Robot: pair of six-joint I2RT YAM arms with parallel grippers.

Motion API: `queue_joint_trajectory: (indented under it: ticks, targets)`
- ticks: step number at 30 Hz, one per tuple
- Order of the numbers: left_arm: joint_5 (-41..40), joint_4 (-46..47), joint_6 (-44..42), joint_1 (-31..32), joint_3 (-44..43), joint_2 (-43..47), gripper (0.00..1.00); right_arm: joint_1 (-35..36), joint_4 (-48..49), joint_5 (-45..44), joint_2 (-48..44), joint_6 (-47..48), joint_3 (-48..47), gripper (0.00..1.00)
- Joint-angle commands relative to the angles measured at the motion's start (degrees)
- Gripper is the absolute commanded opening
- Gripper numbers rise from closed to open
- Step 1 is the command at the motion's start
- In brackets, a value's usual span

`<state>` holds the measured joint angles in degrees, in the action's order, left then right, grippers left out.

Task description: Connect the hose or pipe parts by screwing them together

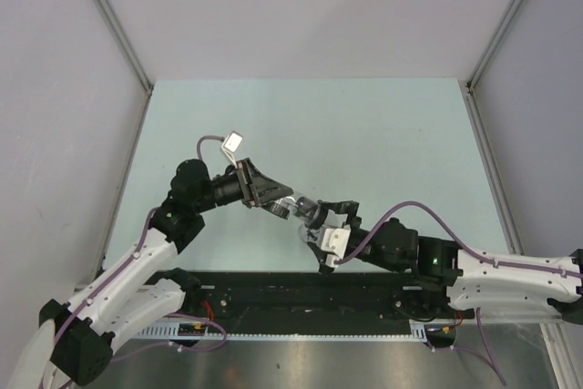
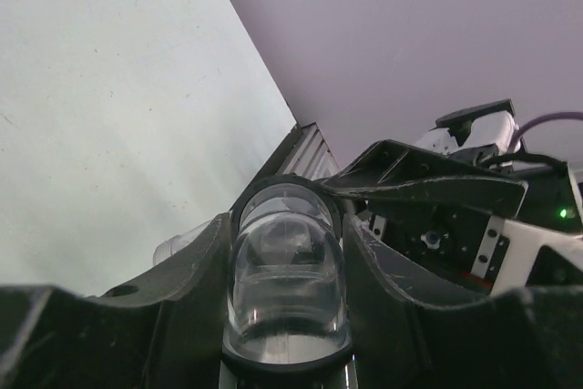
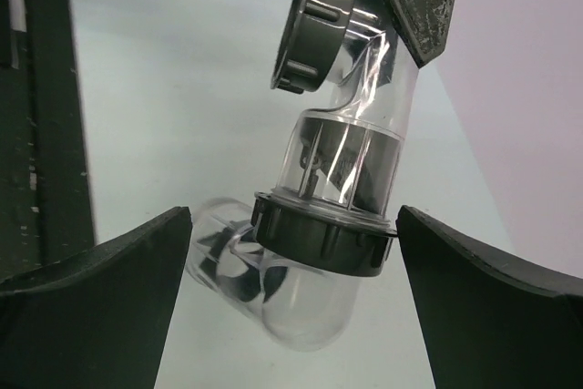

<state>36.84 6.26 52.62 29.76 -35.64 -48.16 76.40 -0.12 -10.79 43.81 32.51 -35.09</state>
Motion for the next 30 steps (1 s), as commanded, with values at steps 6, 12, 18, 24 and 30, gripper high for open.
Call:
queue_joint_trajectory:
  ticks: [6,12,18,24,30]
  targets:
    - [-0.9,3.1,8.0,-0.4,-2.9,2.5,0.00,1.6,7.5,-11.9,2.3,6.6,1.5,1.00]
    - [-0.9,3.3,10.1,-0.3,-2.2,4.2,0.00,-3.4,11.7,-2.8,1.4,3.3,2.2,0.70]
    - [1.2,5.9,9.9,-0.2,2.1,4.9,0.00,-10.4,14.4,8.2,-0.7,0.1,2.2,0.39]
    - [10.6,10.4,-10.8,-0.3,0.0,4.6,0.04,-20.9,16.7,26.8,-3.6,-15.3,2.0,0.24]
    - [15.4,10.6,-35.1,0.4,2.4,6.1,0.06,-34.8,18.7,48.7,-1.4,-32.0,0.0,0.18]
